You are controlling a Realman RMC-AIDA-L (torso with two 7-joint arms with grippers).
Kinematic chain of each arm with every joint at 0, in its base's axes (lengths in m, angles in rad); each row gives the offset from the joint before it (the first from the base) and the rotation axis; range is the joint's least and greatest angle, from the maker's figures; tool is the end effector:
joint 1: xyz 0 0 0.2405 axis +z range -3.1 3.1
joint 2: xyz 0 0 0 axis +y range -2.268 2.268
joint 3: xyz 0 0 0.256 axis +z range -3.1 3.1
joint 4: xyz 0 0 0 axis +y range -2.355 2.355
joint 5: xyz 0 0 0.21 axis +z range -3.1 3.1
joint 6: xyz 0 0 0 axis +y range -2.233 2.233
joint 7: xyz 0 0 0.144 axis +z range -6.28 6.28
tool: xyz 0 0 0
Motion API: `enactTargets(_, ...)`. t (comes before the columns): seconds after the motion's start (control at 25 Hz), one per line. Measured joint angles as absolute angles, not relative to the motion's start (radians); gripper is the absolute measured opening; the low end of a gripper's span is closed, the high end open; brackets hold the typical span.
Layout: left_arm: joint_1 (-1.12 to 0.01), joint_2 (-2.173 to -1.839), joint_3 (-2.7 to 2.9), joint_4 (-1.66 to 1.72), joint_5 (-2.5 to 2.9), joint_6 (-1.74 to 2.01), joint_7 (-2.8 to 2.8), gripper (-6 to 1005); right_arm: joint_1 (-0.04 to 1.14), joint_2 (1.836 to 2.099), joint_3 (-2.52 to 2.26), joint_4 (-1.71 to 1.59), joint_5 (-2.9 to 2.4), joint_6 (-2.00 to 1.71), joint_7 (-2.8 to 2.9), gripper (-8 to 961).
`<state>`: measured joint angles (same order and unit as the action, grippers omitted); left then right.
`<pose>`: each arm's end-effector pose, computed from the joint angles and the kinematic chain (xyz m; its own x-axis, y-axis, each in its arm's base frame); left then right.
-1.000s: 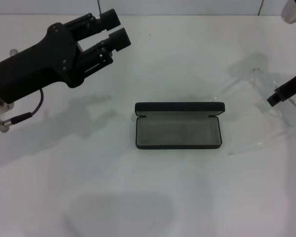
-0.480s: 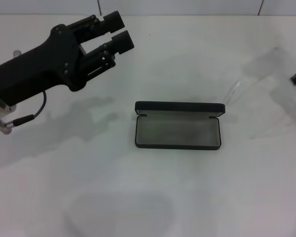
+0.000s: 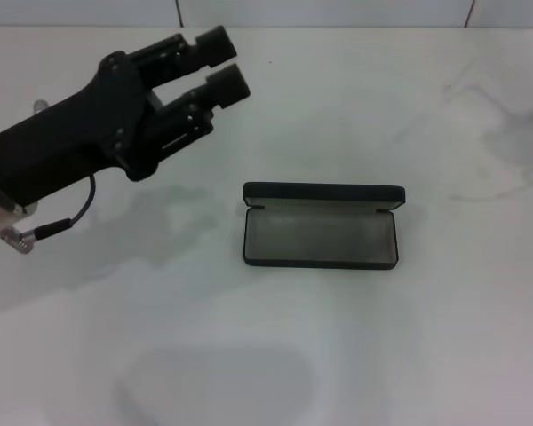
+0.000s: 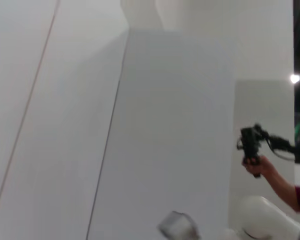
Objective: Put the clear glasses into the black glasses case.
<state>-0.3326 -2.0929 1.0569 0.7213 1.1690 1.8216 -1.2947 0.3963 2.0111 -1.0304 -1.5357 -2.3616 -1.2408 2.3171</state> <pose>-0.2059 0.2817 0.0351 0.4016 0.0669 0.9134 0.2766 -0.9596 -0.0513 0.2180 0.3799 0.1298 0.8247 -0.4784 -0.3018 -0.5378 -0.4977 -0.6805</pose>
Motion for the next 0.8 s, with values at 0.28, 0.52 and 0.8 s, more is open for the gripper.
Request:
enactTargets(0.28, -0.381, -2.093, 1.067, 0.635, 1.144, 1.850, -1.222, 428, 0.301, 2.014, -1.014, -1.548, -1.823, -1.354, 2.032, 120)
enactTargets(0.52, -0.421, -2.092, 1.085, 0.612, 1.135, 1.893, -1.220, 250, 0.417, 2.017, -1.059, -1.307, -1.663, -1.476, 1.910, 119)
enactTargets(0.8, -0.447, -2.093, 1.131, 0.608, 1.080, 1.908, -1.257, 206, 0.566, 2.019, -1.083, -1.023, -1.618, -1.542, 1.798, 119)
